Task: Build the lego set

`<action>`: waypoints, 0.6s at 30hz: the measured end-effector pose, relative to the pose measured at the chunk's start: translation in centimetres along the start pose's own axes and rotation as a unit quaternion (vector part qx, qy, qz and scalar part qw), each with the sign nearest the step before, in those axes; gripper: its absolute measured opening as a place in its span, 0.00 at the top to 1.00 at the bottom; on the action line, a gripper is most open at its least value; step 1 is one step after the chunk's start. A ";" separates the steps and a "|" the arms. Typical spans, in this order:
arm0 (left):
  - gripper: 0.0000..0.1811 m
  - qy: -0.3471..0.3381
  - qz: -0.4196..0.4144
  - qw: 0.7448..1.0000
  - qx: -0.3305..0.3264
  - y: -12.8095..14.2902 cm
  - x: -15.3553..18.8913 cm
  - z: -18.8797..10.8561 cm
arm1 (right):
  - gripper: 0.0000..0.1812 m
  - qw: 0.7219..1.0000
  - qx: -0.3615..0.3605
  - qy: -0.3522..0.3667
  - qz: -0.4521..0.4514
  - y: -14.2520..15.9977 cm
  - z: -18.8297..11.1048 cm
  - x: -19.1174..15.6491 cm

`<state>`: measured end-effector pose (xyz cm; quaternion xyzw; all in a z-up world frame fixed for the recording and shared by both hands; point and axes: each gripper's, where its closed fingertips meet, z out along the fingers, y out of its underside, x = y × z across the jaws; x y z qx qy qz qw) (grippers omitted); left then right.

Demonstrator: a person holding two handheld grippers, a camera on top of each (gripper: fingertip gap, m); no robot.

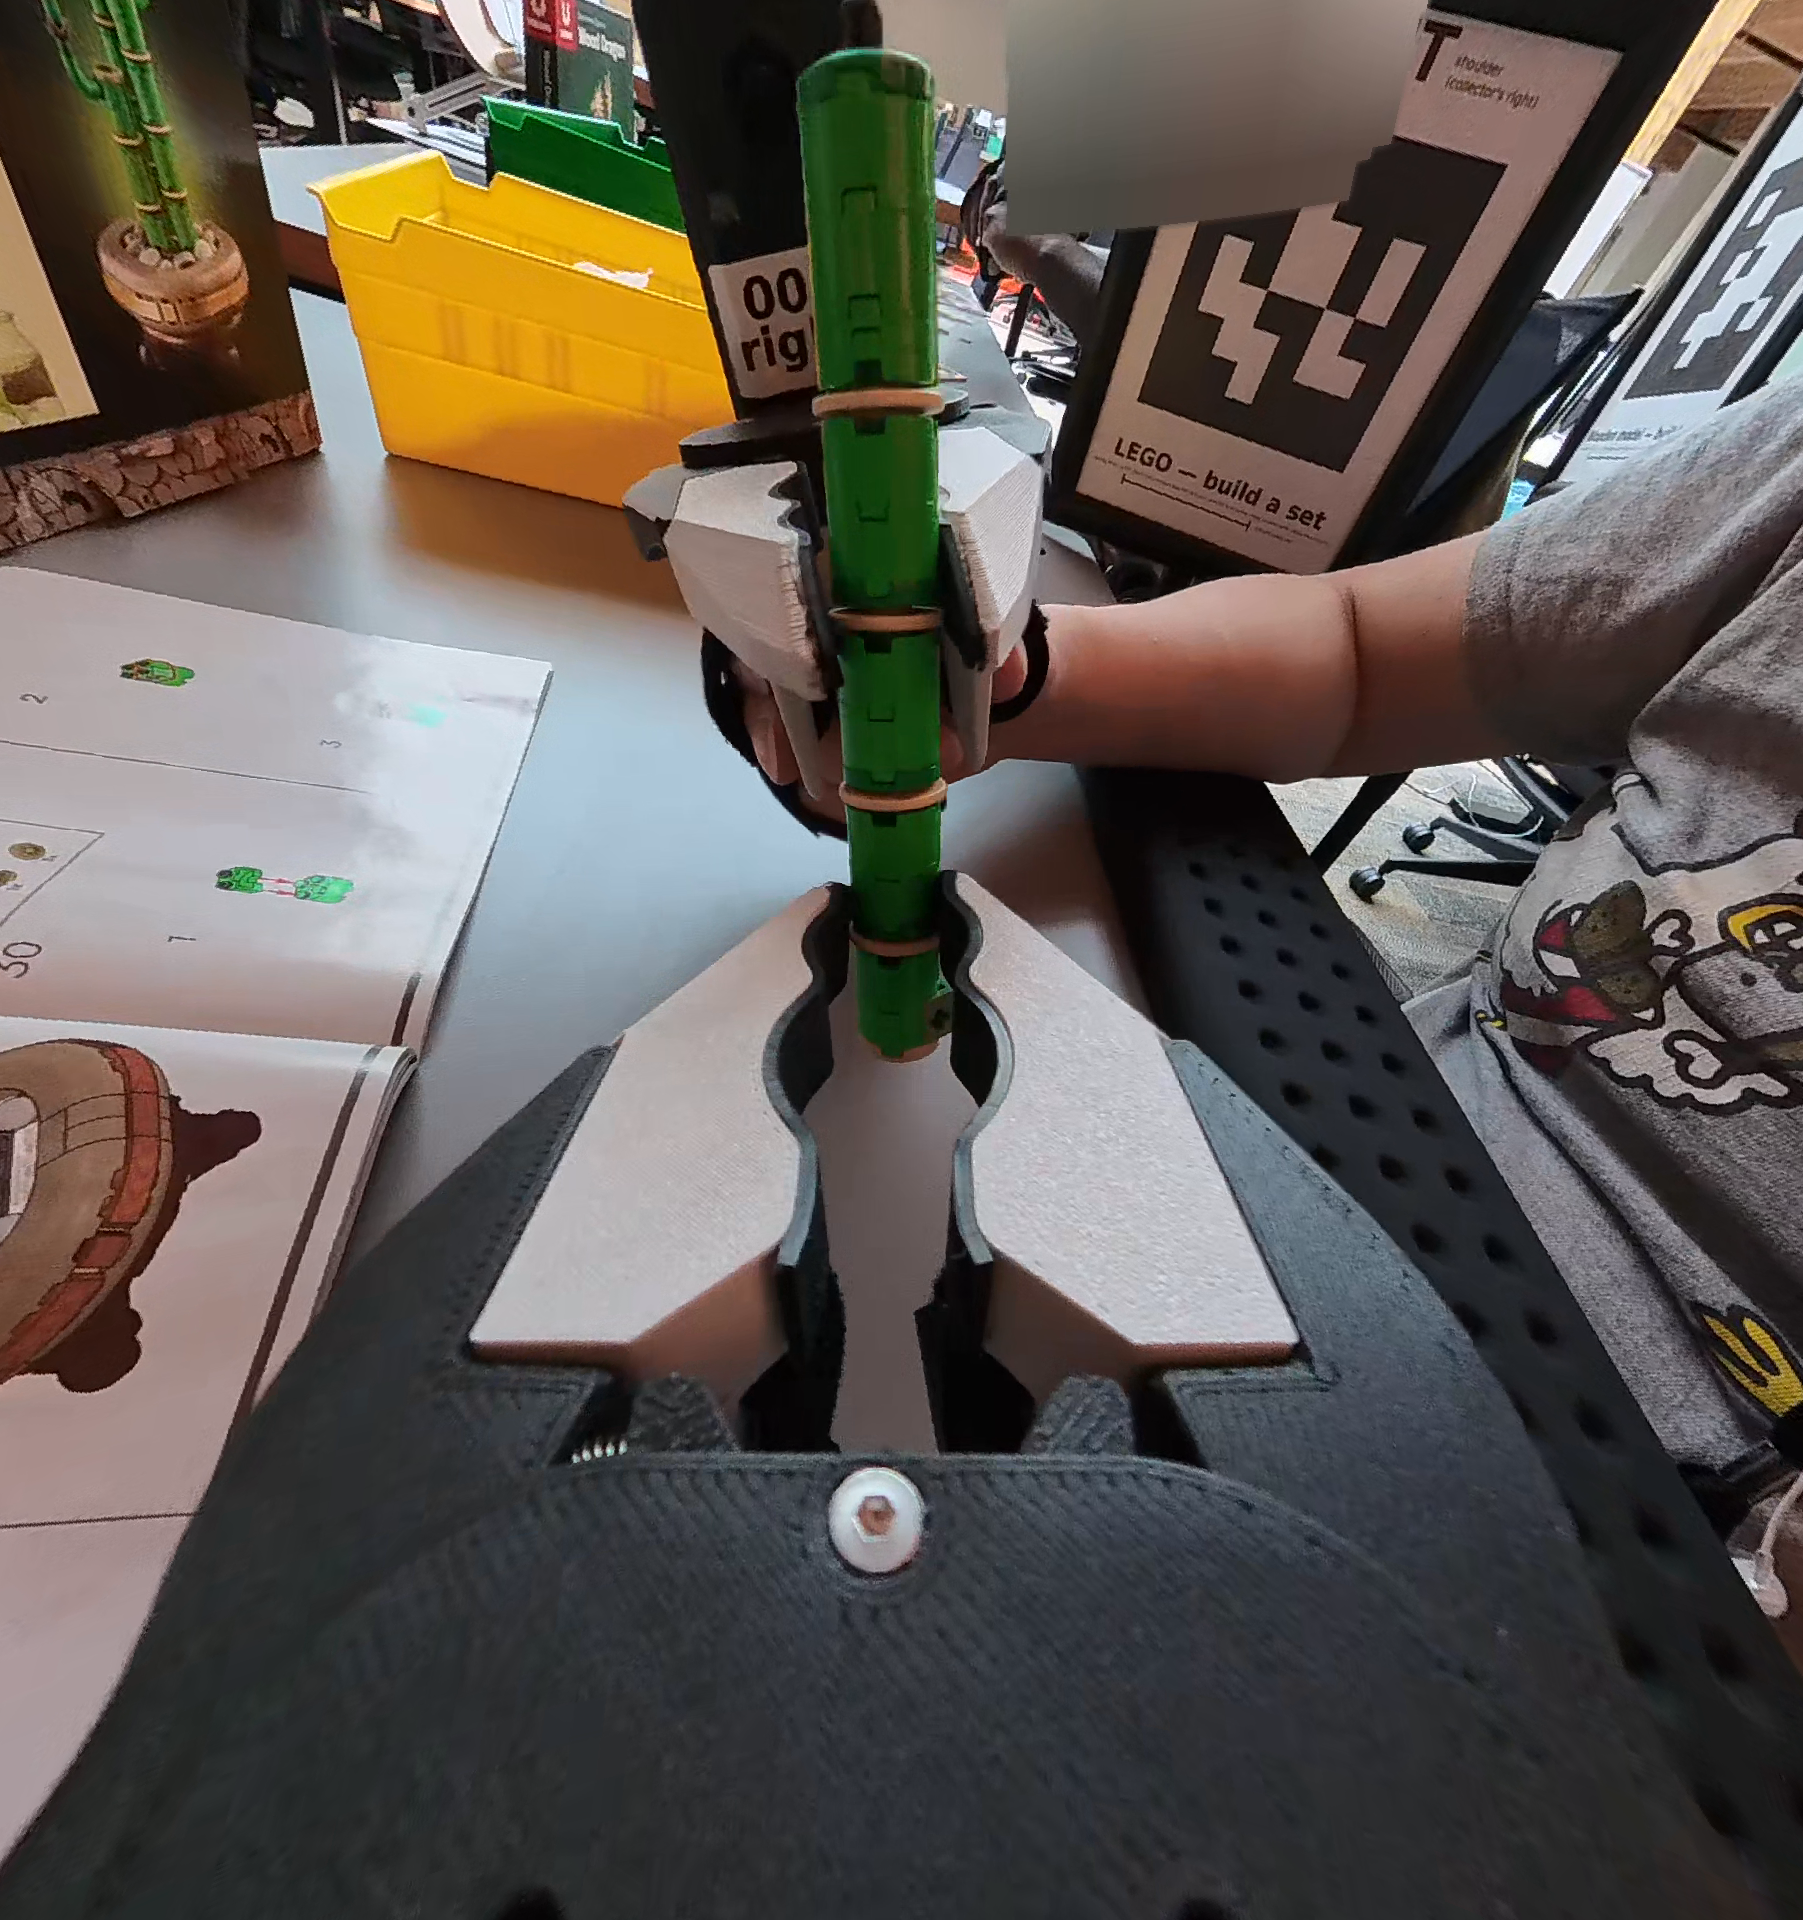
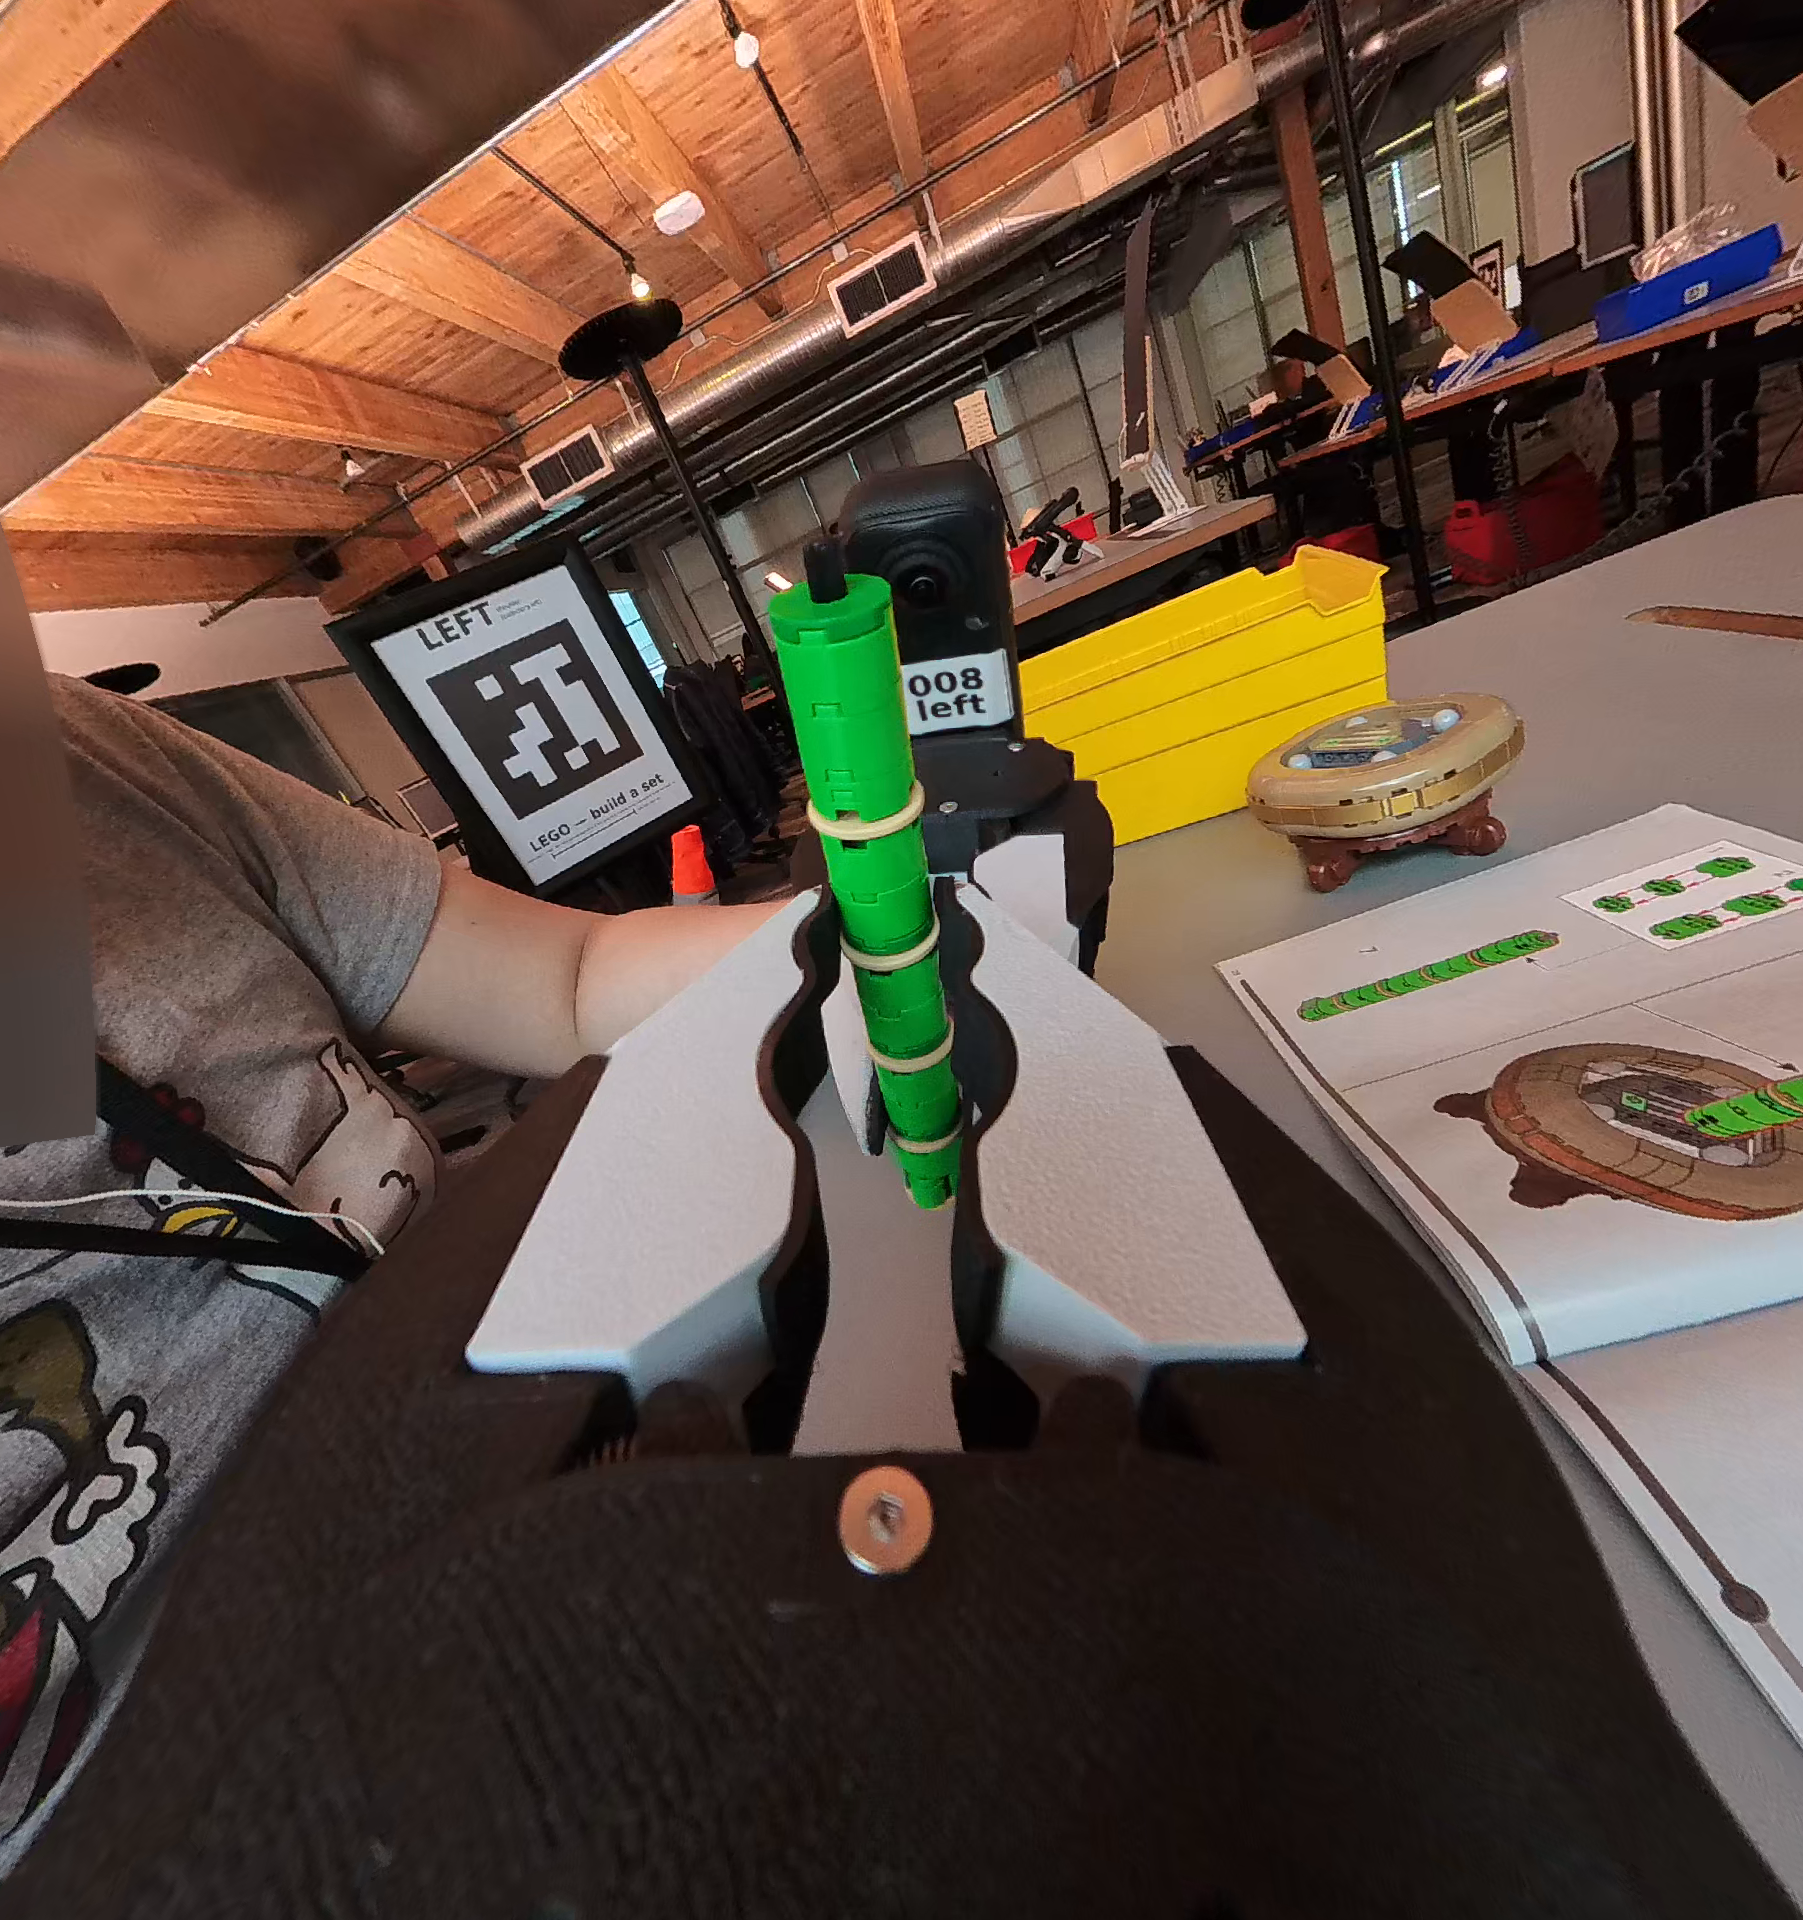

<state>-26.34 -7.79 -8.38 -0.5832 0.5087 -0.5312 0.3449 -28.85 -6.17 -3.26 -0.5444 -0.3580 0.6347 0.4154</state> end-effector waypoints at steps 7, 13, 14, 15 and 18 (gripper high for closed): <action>0.82 0.004 -0.011 1.000 0.003 0.0 -0.4 -0.5 | 0.91 1.000 -0.001 0.018 -0.001 -0.2 -0.3 0.5; 0.71 -0.080 0.042 0.993 0.072 -3.1 -2.6 -5.0 | 0.91 0.997 0.026 0.064 0.027 -1.2 -1.9 2.7; 0.71 -0.100 0.045 0.989 0.098 -4.0 -3.1 -6.3 | 0.91 0.996 0.027 0.077 0.035 -1.2 -2.1 3.2; 0.72 -0.125 0.047 0.983 0.128 -5.0 -3.8 -7.8 | 0.91 0.995 0.028 0.091 0.044 -1.2 -2.4 3.8; 0.75 -0.197 0.046 0.950 0.239 -7.9 -5.4 -13.1 | 0.91 0.989 0.035 0.120 0.081 -1.0 -3.2 5.2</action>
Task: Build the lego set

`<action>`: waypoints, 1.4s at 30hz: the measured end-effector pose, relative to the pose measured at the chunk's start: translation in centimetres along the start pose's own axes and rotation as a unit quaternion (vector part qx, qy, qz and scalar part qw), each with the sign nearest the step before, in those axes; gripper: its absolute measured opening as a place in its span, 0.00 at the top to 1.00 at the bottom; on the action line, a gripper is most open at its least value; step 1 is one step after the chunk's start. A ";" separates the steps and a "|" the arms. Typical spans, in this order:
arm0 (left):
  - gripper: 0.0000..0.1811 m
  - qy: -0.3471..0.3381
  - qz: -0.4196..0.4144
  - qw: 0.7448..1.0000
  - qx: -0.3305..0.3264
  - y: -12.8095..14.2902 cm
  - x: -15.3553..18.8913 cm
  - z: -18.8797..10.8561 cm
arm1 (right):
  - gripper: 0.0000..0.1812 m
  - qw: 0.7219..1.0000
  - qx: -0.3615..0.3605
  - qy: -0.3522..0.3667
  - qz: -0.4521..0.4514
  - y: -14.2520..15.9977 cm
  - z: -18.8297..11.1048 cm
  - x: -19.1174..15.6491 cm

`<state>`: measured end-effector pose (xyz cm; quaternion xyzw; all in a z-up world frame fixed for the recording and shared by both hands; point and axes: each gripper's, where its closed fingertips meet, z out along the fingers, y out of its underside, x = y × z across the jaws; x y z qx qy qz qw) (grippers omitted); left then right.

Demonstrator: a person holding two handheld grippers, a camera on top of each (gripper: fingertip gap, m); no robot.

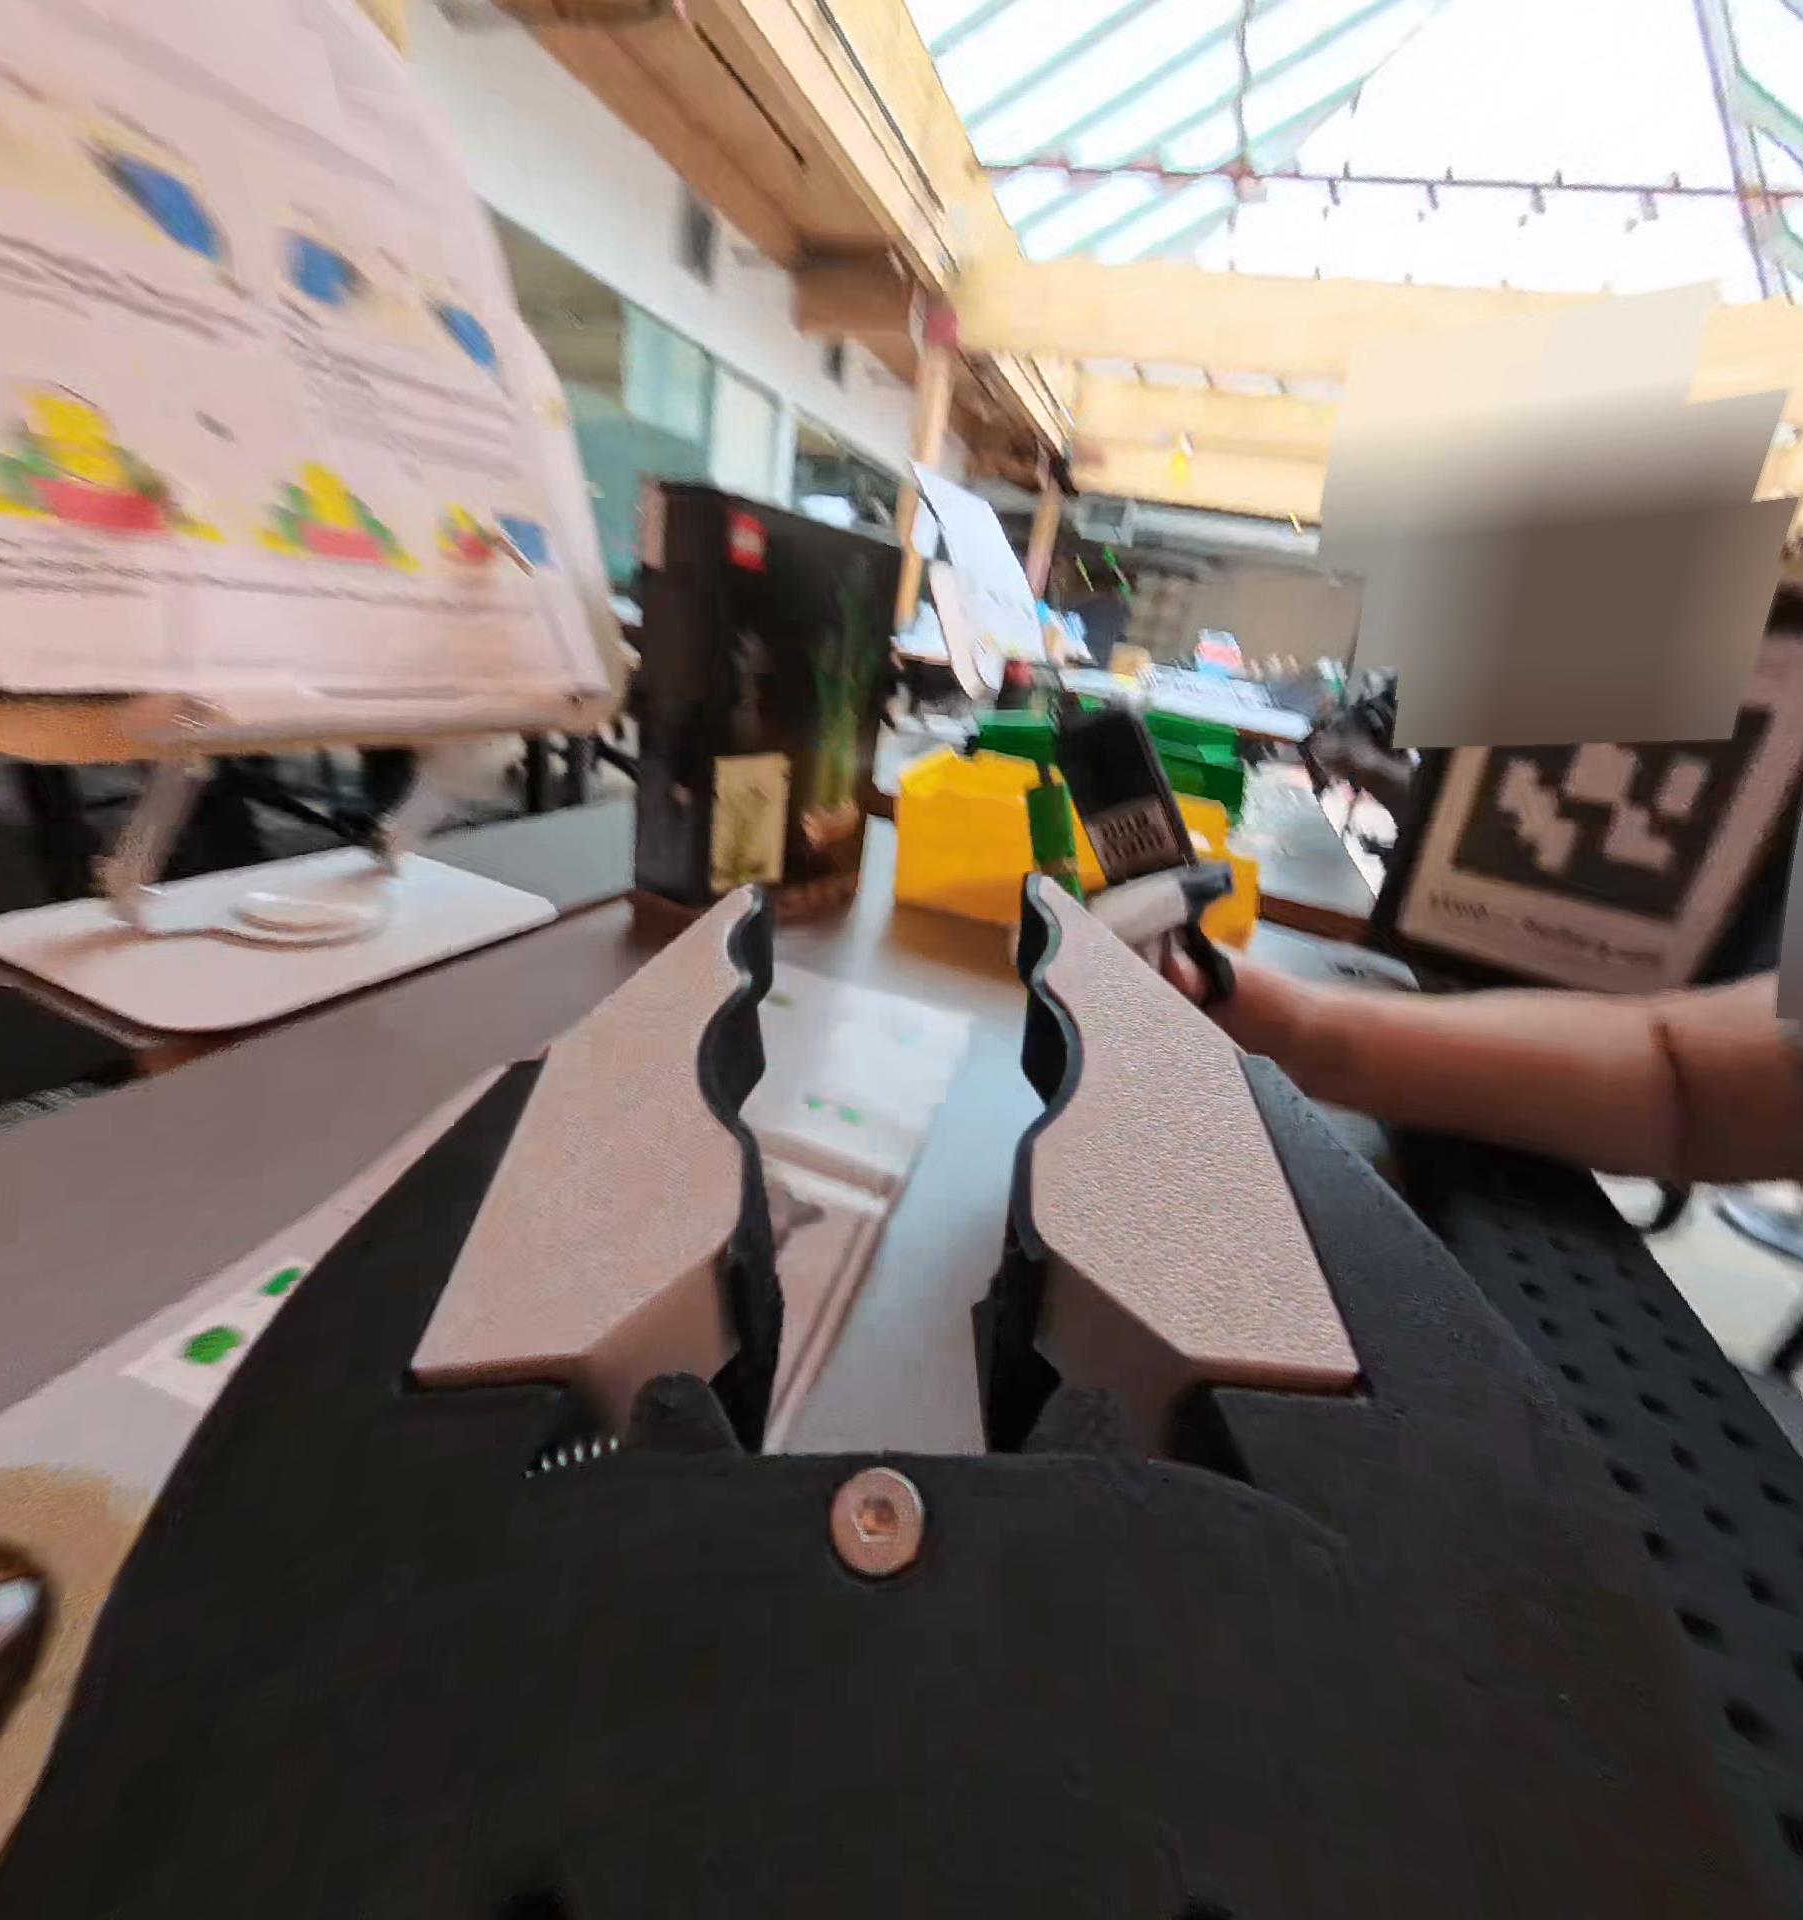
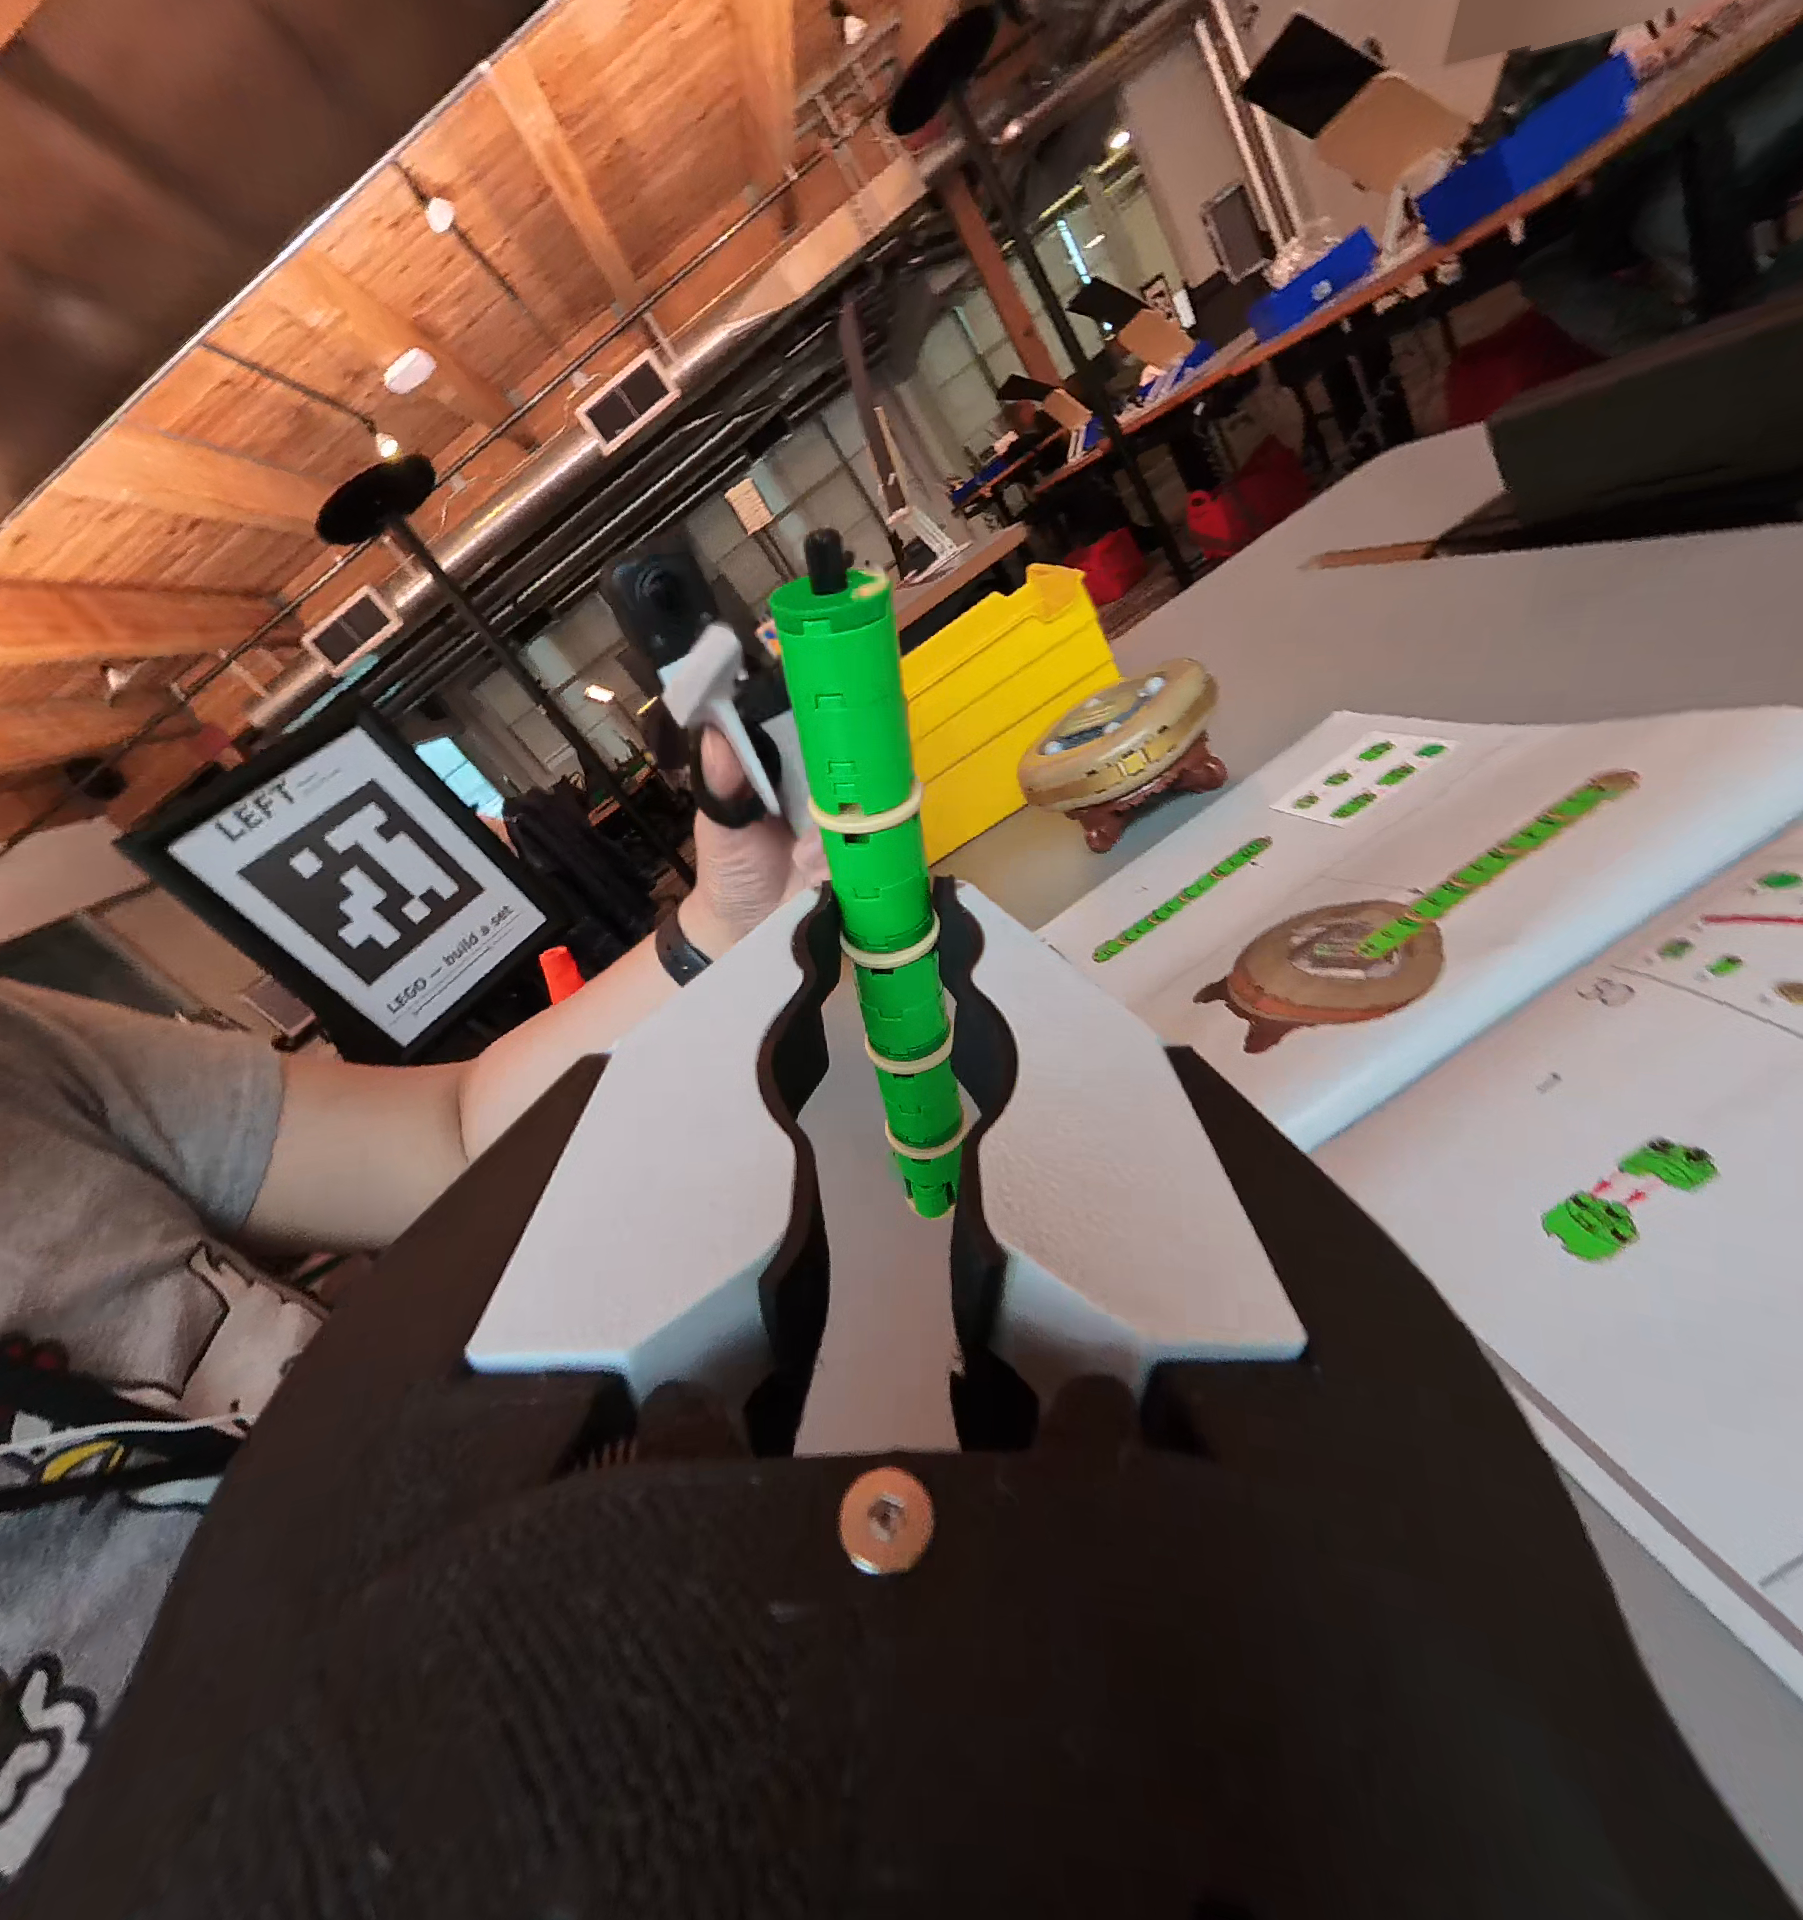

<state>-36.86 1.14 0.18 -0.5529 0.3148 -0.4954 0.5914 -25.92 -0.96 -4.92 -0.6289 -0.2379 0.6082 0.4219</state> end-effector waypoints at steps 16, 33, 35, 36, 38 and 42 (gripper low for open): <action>0.80 -0.112 -0.052 0.982 0.141 -4.7 -5.1 -5.3 | 0.91 0.998 0.004 0.006 0.069 0.2 -0.3 1.3; 0.86 -0.081 -0.066 0.987 0.119 -3.9 -4.4 -4.5 | 0.91 0.997 -0.006 0.002 0.075 0.6 -0.1 1.3; 0.86 -0.077 -0.067 0.988 0.113 -3.7 -4.3 -4.3 | 0.91 0.997 -0.006 0.002 0.074 0.6 -0.2 1.3; 0.86 -0.074 -0.068 0.989 0.109 -3.7 -4.3 -4.2 | 0.91 0.997 -0.006 0.002 0.074 0.6 -0.1 1.3; 0.85 -0.073 -0.069 0.990 0.103 -3.4 -4.2 -4.1 | 0.91 0.997 -0.007 0.001 0.073 0.6 -0.1 1.3; 0.84 -0.068 -0.082 0.989 0.102 -3.2 -4.2 -3.9 | 0.91 0.997 -0.010 0.000 0.074 0.7 -0.1 1.2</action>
